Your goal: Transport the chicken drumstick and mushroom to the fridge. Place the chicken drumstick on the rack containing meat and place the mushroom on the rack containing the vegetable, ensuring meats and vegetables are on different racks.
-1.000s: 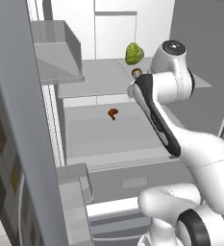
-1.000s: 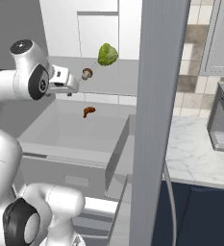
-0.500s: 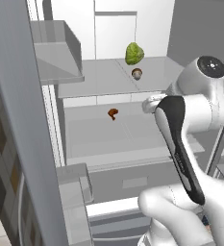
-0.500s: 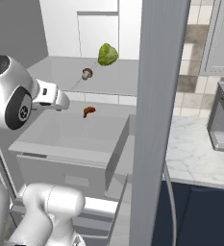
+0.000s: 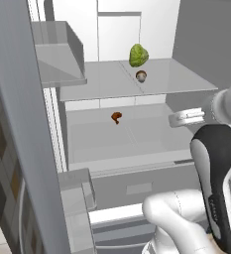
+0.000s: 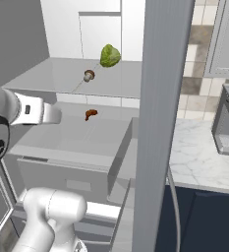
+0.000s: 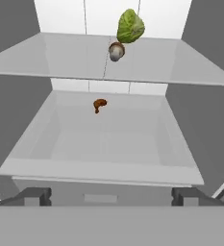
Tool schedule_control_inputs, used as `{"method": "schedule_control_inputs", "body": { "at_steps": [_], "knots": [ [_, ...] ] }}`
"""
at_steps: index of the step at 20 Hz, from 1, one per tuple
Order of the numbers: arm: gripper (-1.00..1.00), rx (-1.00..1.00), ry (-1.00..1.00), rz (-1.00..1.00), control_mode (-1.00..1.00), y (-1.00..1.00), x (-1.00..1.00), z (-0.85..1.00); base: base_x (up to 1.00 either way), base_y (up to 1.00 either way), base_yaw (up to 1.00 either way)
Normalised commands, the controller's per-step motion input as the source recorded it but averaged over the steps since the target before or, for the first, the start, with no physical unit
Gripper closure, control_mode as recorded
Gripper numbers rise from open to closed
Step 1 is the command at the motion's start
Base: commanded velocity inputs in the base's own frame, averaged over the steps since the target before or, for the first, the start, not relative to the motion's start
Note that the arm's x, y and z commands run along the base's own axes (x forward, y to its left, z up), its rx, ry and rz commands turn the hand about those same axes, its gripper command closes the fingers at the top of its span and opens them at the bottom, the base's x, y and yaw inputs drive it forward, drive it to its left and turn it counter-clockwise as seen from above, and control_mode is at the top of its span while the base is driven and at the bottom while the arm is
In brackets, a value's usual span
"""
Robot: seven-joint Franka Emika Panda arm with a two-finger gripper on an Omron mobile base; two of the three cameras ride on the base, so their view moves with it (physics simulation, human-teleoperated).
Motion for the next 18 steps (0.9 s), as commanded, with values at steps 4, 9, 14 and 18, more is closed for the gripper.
{"method": "schedule_control_inputs", "body": {
  "at_steps": [4, 9, 14, 18],
  "knots": [
    [-1.00, 0.00, 0.00, 0.00, -1.00, -0.04, -0.57, 0.17, 0.00, 0.00, 0.00],
    [-1.00, 0.00, 0.00, 0.00, -1.00, 0.00, -0.24, 0.07, 0.00, 0.00, 0.00],
    [-1.00, 0.00, 0.00, 0.00, 1.00, 0.01, -0.10, 0.00, -0.17, 0.02, 0.00],
    [-1.00, 0.00, 0.00, 0.00, 1.00, 0.00, 0.00, 0.00, -1.00, 0.18, 0.00]
  ]
}}
